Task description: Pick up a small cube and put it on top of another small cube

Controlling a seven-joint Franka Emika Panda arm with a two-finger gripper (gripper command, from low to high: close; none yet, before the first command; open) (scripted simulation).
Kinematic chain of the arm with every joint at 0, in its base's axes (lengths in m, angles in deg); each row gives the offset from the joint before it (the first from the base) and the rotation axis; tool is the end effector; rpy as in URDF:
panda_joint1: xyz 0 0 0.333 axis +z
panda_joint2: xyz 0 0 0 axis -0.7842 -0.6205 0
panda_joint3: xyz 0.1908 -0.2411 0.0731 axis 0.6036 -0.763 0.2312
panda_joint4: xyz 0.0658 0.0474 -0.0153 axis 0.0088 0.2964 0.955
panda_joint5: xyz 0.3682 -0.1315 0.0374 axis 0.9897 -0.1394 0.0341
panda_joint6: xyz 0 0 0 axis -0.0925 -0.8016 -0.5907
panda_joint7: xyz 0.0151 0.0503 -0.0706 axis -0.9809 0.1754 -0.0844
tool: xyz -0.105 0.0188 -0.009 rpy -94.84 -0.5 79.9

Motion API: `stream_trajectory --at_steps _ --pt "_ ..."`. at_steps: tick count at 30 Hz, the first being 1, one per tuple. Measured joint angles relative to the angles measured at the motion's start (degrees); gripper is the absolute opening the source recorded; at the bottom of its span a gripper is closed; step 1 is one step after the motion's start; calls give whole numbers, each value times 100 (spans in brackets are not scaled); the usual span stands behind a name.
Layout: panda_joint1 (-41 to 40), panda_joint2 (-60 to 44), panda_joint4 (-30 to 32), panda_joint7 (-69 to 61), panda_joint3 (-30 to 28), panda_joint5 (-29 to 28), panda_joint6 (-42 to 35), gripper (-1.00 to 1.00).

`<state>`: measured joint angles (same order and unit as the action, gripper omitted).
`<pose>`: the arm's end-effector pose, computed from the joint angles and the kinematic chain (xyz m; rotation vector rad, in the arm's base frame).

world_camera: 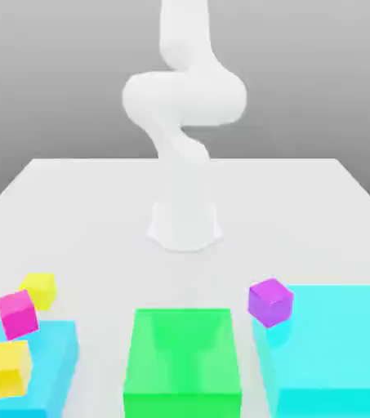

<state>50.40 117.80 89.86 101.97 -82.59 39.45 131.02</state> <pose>0.3775 -0.0389 0.6624 -2.3685 1.2040 -0.8823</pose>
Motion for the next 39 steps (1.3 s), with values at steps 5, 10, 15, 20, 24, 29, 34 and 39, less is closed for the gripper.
stream_trajectory --at_steps 5,10,15,20,24,29,34,39 --pt "-285 -1015 556 438 -638 556 570 0" --pt "-634 -2011 1088 918 -1088 1013 1110 0" --pt "-1058 -2957 1626 1556 -1439 1255 1674 0" --pt "-1663 -3775 2185 2518 -1793 1042 2292 0" --pt "-2262 -4259 2606 3666 -2180 262 2791 0" --pt "-2282 -4681 2559 3592 -2022 471 3143 0" --pt "-2662 -5150 2445 3107 -1490 1119 3491 0" --pt "-3332 -5665 2359 2649 -658 1749 3878 0"
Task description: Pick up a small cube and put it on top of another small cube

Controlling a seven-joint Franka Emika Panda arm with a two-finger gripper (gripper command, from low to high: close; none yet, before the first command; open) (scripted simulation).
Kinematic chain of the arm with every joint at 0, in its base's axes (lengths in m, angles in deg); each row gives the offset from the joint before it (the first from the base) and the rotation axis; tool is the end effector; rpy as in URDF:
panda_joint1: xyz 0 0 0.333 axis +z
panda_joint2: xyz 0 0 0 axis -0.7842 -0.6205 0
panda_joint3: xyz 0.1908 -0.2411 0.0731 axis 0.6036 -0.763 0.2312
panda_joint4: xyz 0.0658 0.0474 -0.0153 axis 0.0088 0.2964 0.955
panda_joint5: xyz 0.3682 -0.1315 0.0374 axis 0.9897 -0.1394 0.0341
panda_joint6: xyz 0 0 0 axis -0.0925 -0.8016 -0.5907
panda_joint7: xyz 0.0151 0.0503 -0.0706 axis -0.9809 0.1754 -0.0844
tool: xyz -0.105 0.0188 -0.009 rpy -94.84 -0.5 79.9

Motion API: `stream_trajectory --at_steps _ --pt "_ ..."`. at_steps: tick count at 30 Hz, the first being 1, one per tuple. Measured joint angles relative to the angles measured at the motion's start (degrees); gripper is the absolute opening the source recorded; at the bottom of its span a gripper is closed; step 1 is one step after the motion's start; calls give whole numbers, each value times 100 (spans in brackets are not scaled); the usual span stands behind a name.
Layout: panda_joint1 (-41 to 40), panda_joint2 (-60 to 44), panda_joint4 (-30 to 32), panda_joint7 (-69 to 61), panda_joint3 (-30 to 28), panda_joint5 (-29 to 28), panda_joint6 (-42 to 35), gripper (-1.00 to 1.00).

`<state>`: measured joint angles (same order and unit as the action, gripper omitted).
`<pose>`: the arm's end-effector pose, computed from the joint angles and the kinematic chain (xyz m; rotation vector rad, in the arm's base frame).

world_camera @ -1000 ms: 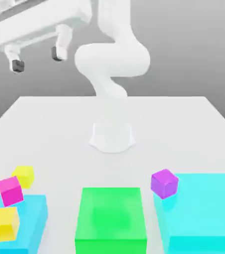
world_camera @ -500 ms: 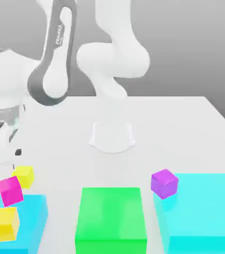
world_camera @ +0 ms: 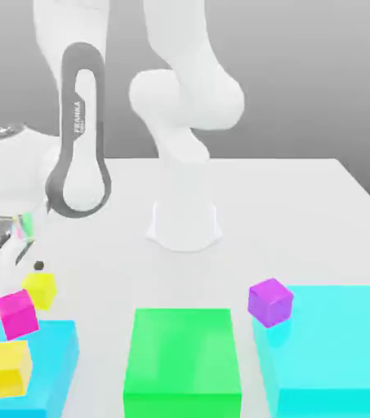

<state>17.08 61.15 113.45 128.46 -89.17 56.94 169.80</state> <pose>0.2418 -0.2859 0.1384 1.1027 -2.9384 0.0160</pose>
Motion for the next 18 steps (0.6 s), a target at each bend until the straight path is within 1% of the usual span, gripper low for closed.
stream_trajectory --at_steps 1,2,8,9,11,15,18 --pt "-162 -107 -12 -73 190 104 84 0" --pt "-257 -174 -19 -121 304 172 135 -100" --pt "-310 -207 -23 -129 364 189 168 -100" --pt "-260 -168 -19 -101 303 148 138 -100" --pt "-54 -2 2 38 44 -49 14 -100" --pt "350 407 68 454 -508 -625 -283 -100" --pt "510 708 130 784 -777 -1070 -500 -100"
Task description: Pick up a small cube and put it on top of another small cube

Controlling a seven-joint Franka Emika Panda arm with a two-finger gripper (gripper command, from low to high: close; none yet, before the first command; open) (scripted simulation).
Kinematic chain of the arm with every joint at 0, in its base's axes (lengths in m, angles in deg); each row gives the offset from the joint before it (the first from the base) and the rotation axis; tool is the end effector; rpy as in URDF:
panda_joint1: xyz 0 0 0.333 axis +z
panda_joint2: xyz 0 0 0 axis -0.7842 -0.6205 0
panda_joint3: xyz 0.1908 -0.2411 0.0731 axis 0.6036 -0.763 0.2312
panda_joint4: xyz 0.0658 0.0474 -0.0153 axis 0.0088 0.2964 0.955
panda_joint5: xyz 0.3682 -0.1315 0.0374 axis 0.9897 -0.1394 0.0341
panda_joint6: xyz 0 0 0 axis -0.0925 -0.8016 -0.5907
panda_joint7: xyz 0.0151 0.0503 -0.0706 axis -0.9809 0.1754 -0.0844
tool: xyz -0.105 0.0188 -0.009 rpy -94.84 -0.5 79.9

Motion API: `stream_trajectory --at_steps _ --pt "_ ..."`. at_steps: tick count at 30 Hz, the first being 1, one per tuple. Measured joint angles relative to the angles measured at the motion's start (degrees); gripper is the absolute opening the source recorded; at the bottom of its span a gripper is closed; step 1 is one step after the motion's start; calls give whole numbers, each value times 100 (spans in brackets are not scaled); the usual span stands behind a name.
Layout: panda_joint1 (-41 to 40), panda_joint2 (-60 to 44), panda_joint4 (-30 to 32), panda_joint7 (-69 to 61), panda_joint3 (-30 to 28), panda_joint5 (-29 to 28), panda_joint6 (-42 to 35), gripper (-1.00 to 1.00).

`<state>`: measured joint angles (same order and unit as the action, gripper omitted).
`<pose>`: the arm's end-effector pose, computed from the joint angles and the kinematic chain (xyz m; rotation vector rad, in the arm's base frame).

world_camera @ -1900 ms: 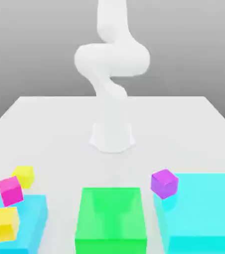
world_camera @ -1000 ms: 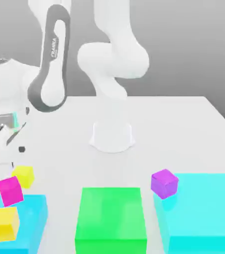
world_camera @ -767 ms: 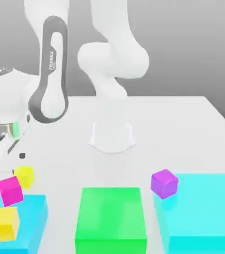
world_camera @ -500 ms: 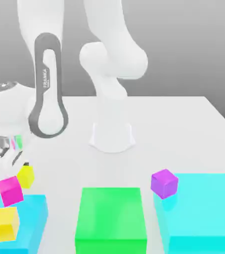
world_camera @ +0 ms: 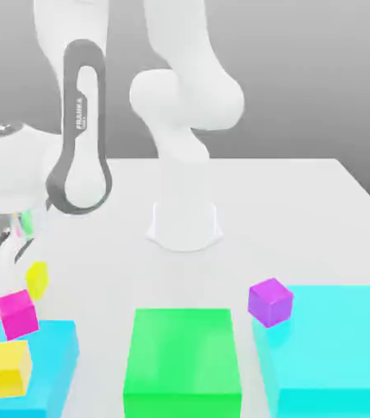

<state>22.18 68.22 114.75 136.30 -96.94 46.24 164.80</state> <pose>0.2442 -0.2905 0.1727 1.1053 -2.9372 0.0358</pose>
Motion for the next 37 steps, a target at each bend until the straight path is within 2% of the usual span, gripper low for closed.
stream_trajectory --at_steps 7,11,16,24,28,30,33,34,37 --pt "103 587 172 511 -240 -650 -453 -100" --pt "313 711 -198 -178 -25 -224 -857 -100" --pt "541 850 -699 -994 147 -100 -1477 -100" --pt "995 1162 -1492 -2003 253 -346 -2452 -100" --pt "1121 1316 -1798 -2343 327 -724 -2933 -100" --pt "1091 1184 -1699 -2319 306 -963 -2874 -100" --pt "1061 639 -1563 -2465 346 -821 -2259 -100" --pt "1055 504 -1533 -2504 359 -772 -2102 100" --pt "1055 504 -1533 -2504 359 -772 -2102 100"
